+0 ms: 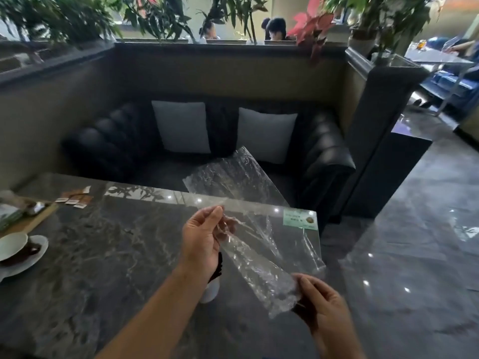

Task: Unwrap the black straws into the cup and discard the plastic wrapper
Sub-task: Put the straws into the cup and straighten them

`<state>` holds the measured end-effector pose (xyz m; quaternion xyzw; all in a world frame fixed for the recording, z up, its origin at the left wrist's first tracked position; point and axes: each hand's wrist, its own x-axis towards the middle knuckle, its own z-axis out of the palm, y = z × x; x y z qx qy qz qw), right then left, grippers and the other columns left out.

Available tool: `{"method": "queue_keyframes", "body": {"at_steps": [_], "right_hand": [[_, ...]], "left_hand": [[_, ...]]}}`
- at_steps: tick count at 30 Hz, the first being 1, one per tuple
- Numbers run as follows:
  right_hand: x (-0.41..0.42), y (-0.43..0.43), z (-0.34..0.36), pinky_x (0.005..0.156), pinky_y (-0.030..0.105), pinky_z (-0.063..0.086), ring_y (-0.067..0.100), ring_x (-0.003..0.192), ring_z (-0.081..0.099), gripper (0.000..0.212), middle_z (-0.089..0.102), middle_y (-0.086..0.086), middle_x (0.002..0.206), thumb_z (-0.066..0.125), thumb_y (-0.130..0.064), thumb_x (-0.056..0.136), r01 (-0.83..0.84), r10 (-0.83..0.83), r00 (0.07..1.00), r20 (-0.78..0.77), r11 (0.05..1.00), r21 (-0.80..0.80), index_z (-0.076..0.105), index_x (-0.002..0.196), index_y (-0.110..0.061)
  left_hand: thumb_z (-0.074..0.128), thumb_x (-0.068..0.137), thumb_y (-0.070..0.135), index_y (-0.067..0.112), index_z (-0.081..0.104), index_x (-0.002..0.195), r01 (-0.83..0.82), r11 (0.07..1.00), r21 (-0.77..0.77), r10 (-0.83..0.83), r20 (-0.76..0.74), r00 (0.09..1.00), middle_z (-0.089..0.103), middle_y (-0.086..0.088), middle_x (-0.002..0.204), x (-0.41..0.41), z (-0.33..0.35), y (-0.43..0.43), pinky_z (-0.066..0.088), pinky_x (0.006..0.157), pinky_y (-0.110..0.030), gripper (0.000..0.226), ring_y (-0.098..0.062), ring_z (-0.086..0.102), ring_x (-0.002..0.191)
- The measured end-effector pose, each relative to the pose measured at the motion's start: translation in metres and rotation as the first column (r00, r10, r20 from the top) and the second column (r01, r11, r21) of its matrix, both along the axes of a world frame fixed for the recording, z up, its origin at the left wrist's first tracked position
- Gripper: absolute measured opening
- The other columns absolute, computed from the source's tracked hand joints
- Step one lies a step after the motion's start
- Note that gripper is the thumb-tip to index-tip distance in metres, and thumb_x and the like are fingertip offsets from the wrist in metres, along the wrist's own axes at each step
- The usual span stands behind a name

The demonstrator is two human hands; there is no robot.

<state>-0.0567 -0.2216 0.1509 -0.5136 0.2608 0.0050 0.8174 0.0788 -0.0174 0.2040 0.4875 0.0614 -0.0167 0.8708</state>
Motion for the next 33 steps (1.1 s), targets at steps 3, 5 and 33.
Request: {"method": "queue_keyframes", "body": {"at_steps": [3,5,33], "right_hand": [[0.000,0.024,-0.005,0.052,0.029,0.056,0.022,0.060,0.068,0.013,0.073,0.019,0.080,0.065,-0.004,0.087,-0.035,0.034,0.998,-0.049,0.999,-0.019,0.076,0.093,-0.002],[0.003,0.032,-0.008,0.054,0.029,0.054,0.019,0.065,0.068,0.023,0.070,0.015,0.083,0.057,0.008,0.091,-0.020,0.020,0.998,-0.055,1.000,0.004,0.072,0.104,-0.003],[0.142,0.276,0.023,0.049,0.020,0.048,0.009,0.053,0.057,0.030,0.065,0.002,0.061,0.054,-0.023,0.101,0.176,-0.071,0.973,0.221,0.845,-0.506,0.068,0.076,-0.012]], "left_hand": [[0.070,0.079,0.011,0.007,0.071,0.085,0.039,0.999,0.035,-0.039,0.013,0.999,0.070,-0.012,0.068,0.010,0.011,0.017,0.058,0.053,-0.033,0.008,-0.024,0.070,0.060],[0.071,0.079,0.012,0.006,0.070,0.089,0.087,0.995,0.056,-0.087,-0.006,0.996,0.071,-0.014,0.073,0.018,0.019,0.034,0.059,0.054,-0.036,0.012,-0.025,0.071,0.062],[0.063,0.093,0.021,0.008,0.066,0.095,0.268,0.885,0.381,-0.282,-0.020,0.959,0.064,-0.005,0.065,0.094,-0.013,0.257,0.045,0.039,-0.024,0.014,-0.022,0.065,0.054]]}}
